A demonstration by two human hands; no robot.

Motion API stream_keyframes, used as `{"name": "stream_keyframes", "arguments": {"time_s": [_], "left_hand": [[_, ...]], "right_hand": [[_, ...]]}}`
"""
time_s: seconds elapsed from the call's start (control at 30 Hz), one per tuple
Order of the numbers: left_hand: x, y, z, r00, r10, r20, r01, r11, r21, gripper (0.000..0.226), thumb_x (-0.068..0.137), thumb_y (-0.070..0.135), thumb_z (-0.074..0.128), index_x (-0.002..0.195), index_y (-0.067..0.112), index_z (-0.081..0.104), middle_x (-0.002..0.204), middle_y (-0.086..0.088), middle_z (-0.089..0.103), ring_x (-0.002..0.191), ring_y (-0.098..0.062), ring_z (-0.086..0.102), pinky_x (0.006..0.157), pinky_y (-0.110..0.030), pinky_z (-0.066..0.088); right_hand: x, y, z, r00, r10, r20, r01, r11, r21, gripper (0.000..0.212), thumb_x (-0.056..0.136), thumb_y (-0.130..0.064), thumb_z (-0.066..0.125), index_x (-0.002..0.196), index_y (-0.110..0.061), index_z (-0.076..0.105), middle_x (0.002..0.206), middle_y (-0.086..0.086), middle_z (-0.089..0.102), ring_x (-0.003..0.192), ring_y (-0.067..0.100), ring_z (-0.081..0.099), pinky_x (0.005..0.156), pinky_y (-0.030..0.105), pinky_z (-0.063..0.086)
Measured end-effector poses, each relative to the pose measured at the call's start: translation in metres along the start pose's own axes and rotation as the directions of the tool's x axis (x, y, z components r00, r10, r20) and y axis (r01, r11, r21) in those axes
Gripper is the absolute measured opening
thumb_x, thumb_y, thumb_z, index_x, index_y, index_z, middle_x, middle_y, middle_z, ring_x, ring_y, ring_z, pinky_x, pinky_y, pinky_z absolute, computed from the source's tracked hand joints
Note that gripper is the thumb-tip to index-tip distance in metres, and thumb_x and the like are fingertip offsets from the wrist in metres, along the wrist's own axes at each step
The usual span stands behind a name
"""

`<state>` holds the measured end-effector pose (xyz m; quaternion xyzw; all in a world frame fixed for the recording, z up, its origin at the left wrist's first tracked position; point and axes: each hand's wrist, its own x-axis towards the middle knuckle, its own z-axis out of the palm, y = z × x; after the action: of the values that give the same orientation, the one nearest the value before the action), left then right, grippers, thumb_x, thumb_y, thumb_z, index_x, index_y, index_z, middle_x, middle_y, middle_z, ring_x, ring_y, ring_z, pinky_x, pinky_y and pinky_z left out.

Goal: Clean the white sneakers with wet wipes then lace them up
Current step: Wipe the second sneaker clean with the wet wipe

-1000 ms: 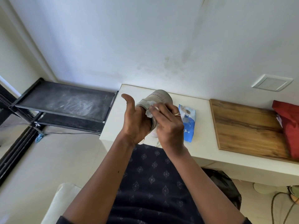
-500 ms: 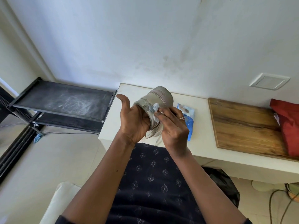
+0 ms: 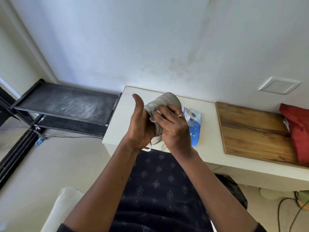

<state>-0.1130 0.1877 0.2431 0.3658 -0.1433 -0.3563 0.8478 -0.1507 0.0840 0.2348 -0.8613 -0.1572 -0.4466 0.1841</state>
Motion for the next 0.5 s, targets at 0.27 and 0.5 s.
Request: {"name": "stream_keyframes", "arguments": {"time_s": [0.27,0.5], "left_hand": [[-0.003,-0.002,0.003,1.000,0.027,0.013,-0.024,0.987,-0.159,0.027,0.080,0.005,0.045,0.092,-0.005,0.067,0.090,-0.019,0.065,0.082,-0.022,0.066,0.074,-0.025,0.055],[0.002,-0.008,-0.001,0.998,0.046,0.034,-0.039,0.980,-0.194,0.040,0.061,-0.006,0.052,0.100,-0.012,0.060,0.087,-0.020,0.066,0.081,-0.025,0.066,0.075,-0.031,0.055]], "right_hand": [[-0.004,0.015,-0.013,0.997,-0.083,0.010,0.083,0.996,0.036,0.029,0.096,0.001,0.046,0.087,0.002,0.073,0.094,0.013,0.069,0.084,0.033,0.060,0.076,0.029,0.049],[-0.002,0.018,-0.020,0.979,0.185,-0.082,-0.174,0.977,0.120,0.023,0.077,0.016,0.060,0.085,-0.001,0.074,0.090,0.011,0.071,0.086,0.028,0.066,0.080,0.020,0.050]]}}
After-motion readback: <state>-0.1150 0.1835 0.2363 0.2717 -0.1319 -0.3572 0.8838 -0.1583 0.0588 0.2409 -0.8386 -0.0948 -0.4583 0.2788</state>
